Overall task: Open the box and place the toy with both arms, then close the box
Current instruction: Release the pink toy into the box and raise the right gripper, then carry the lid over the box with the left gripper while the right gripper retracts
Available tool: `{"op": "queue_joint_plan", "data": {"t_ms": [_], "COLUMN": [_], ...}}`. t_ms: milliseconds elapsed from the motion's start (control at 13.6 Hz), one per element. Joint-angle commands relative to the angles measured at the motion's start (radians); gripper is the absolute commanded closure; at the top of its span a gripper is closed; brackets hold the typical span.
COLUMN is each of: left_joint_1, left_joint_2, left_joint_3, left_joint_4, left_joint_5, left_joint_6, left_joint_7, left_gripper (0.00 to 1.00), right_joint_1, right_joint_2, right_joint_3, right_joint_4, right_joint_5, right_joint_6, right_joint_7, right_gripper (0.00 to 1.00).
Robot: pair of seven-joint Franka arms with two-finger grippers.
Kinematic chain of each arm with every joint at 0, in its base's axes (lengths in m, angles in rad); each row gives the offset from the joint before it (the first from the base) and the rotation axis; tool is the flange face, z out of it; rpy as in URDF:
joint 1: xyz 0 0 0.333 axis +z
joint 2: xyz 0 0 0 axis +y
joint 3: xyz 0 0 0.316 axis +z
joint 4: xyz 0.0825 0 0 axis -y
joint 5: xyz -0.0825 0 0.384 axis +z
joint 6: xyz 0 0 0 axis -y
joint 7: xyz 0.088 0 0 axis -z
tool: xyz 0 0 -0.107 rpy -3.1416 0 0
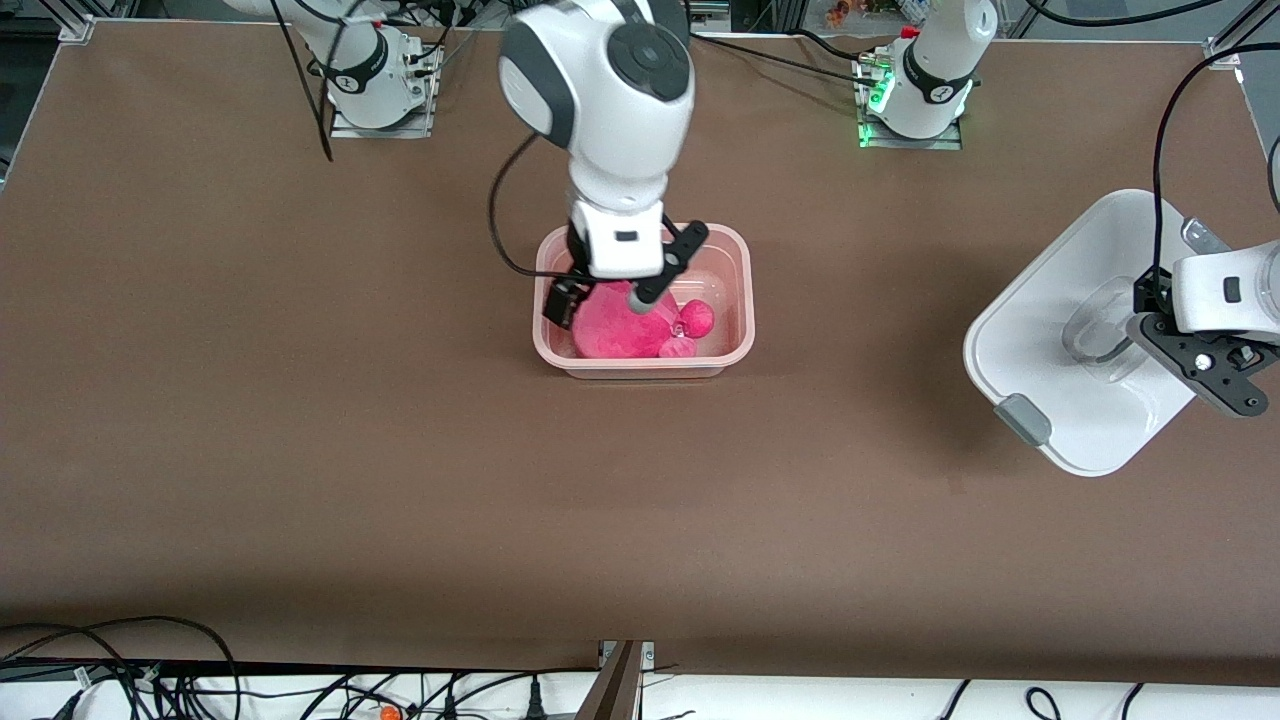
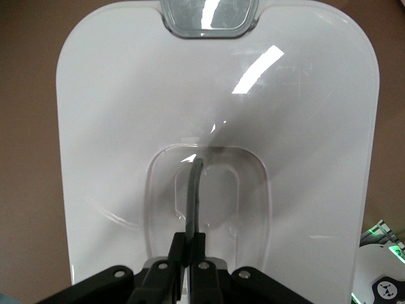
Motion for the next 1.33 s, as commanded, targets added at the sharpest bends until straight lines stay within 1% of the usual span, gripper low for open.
{"op": "queue_joint_plan", "data": {"t_ms": [0,74,148,221,295,369,443,590,664,738,886,959,1033,1107,1181,1255], "left_joint_1": [-0.049,-0.08,-0.124,-0.182,-0.245,-0.288,-0.316,-0.408,-0.469,-0.52,-0.585,-0.62,-0.669,-0.712,-0.736,-0.753], "left_joint_2": [-0.001,-0.001,0.0,0.008,0.016,0.016,0.019,0.042,0.055,0.066,0.088,0.103,0.12,0.134,0.146,0.16], "left_joint_3": [-0.04,-0.05,-0.06,-0.072,-0.072,-0.072,-0.077,-0.087,-0.087,-0.087,-0.089,-0.093,-0.096,-0.095,-0.095,-0.095], "left_joint_4": [0.014,0.0,-0.006,0.003,0.008,0.008,0.006,0.008,0.008,0.008,0.0,-0.001,-0.001,0.0,-0.003,-0.004], "left_joint_5": [-0.022,-0.024,-0.027,-0.021,-0.018,-0.027,-0.028,-0.028,-0.025,-0.025,-0.03,-0.028,-0.028,-0.028,-0.024,-0.014], "left_joint_6": [-0.019,-0.019,-0.019,-0.017,-0.017,-0.014,-0.008,-0.002,0.007,0.039,0.146,0.211,0.272,0.317,0.344,0.369], "left_joint_7": [0.005,0.002,0.002,-0.004,-0.03,-0.082,-0.114,-0.124,-0.124,-0.124,-0.115,-0.104,-0.11,-0.13,-0.162,-0.188], "left_gripper": [1.0,1.0,1.0,1.0,1.0,1.0,1.0,1.0,1.0,1.0,1.0,1.0,1.0,1.0,1.0,1.0], "right_joint_1": [-0.03,-0.031,-0.031,-0.031,-0.03,-0.04,-0.089,-0.187,-0.241,-0.319,-0.478,-0.535,-0.582,-0.62,-0.657,-0.677], "right_joint_2": [-0.075,-0.119,-0.177,-0.237,-0.296,-0.349,-0.415,-0.532,-0.563,-0.593,-0.638,-0.66,-0.676,-0.69,-0.7,-0.698], "right_joint_3": [-0.074,-0.109,-0.143,-0.19,-0.214,-0.217,-0.2,-0.133,-0.104,-0.058,0.059,0.105,0.139,0.172,0.208,0.222], "right_joint_4": [-0.051,-0.106,-0.181,-0.253,-0.327,-0.387,-0.445,-0.56,-0.587,-0.61,-0.653,-0.7,-0.747,-0.777,-0.776,-0.771], "right_joint_5": [0.094,0.109,0.149,0.189,0.195,0.195,0.198,0.189,0.188,0.188,0.166,0.114,0.091,0.091,0.089,0.082], "right_joint_6": [-0.07,-0.067,-0.055,-0.035,-0.027,-0.027,-0.026,-0.024,-0.027,-0.024,-0.014,0.038,0.081,0.103,0.102,0.097], "right_joint_7": [0.071,0.072,0.095,0.141,0.172,0.215,0.282,0.368,0.379,0.379,0.37,0.356,0.344,0.342,0.338,0.326], "right_gripper": [0.0,0.0,0.0,0.0,0.0,0.0,0.0,0.0,0.0,0.0,0.0,0.0,0.0,0.0,0.0,0.0]}}
